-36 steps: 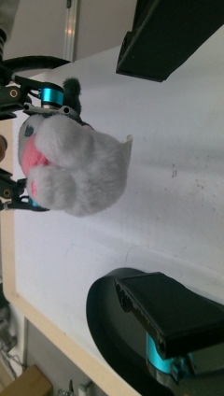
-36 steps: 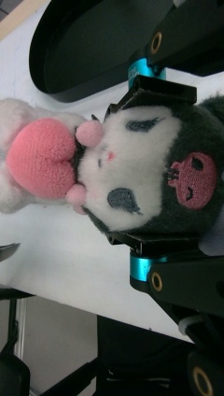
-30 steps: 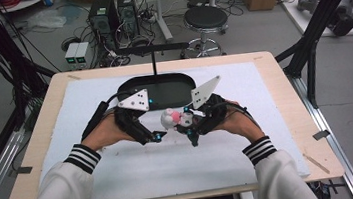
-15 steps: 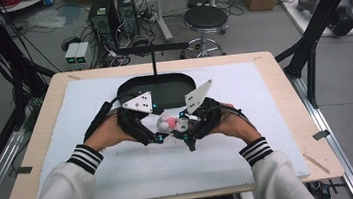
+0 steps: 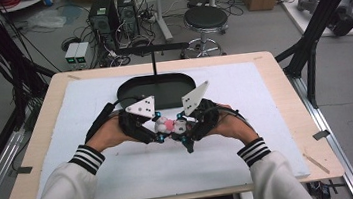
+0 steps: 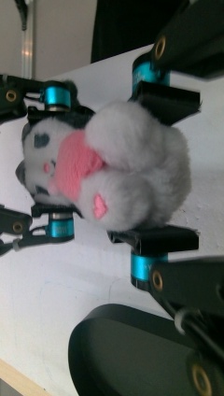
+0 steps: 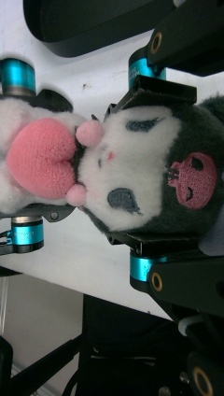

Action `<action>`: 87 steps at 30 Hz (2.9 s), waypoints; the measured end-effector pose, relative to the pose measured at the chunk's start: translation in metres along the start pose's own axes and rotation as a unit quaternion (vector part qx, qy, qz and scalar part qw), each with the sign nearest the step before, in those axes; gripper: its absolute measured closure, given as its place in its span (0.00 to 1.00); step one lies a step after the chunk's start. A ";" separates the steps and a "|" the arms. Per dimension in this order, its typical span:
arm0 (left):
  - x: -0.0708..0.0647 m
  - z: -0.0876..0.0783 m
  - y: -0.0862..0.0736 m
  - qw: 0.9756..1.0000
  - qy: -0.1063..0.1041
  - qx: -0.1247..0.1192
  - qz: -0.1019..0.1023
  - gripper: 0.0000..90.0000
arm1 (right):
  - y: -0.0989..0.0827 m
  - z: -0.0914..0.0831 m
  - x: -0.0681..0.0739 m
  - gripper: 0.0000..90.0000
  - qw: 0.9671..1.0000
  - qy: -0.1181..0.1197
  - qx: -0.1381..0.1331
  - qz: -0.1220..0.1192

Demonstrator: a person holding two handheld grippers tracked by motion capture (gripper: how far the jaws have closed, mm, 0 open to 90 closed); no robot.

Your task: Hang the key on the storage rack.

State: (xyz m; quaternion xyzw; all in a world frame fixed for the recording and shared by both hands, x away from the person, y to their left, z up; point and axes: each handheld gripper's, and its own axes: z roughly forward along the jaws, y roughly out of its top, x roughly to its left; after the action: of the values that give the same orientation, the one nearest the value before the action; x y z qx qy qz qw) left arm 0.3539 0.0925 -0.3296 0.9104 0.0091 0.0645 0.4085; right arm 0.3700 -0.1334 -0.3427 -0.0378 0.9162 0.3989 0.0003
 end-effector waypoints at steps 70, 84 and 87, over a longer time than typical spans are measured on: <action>0.033 -0.086 -0.041 0.929 0.277 -0.112 -0.218 0.62 | -0.161 -0.087 0.077 0.00 0.868 -0.384 -0.254 0.183; 0.038 -0.102 -0.052 0.900 0.339 -0.123 -0.245 0.62 | -0.190 -0.082 0.089 0.00 0.834 -0.439 -0.272 0.193; 0.039 -0.104 -0.054 0.896 0.348 -0.119 -0.249 0.62 | -0.194 -0.081 0.090 0.00 0.830 -0.445 -0.278 0.188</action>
State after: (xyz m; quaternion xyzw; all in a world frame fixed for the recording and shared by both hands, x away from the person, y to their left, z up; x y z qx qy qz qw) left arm 0.3813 0.2086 -0.2976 0.7424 0.3690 0.2737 0.4876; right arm 0.2958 -0.3307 -0.4319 0.3184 0.6565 0.6031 0.3222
